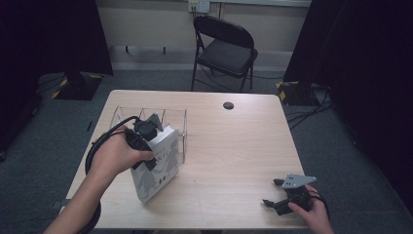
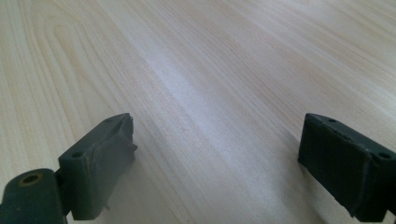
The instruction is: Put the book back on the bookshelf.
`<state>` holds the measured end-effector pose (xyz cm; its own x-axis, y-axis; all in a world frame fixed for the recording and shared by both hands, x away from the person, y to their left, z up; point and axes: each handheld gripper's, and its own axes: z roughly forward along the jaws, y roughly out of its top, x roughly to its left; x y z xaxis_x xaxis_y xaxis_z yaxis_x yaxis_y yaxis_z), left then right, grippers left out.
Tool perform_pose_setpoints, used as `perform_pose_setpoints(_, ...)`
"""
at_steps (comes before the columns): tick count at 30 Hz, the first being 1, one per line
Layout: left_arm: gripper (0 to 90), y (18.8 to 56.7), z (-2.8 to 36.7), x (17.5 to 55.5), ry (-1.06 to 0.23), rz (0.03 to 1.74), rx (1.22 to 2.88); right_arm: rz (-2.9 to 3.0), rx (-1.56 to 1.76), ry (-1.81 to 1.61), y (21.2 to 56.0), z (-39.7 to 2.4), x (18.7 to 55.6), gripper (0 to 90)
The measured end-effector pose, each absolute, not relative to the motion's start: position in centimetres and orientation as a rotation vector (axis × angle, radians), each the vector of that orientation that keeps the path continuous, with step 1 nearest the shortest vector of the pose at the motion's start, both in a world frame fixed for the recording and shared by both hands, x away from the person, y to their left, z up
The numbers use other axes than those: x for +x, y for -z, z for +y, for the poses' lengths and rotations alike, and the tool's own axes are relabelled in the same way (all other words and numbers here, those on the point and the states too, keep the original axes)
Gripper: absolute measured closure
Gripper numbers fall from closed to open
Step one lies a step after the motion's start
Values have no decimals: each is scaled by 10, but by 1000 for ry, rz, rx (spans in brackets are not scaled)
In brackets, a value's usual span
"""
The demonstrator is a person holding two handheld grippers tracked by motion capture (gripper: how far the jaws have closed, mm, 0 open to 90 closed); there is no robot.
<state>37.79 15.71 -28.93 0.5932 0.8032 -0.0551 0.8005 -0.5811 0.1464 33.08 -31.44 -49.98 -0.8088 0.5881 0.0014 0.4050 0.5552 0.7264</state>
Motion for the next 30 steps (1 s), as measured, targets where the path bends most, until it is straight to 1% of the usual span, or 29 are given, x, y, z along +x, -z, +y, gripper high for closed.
perform_pose_setpoints(6, 534, 290, 160, 385, -42, 1401, 2622, 2550, 830, -1098, 500, -314, 331, 94)
perform_pose_setpoints(30, 534, 288, 159, 408, -84, 1483, 2571, 2555, 826, -1096, 500, -314, 331, 94)
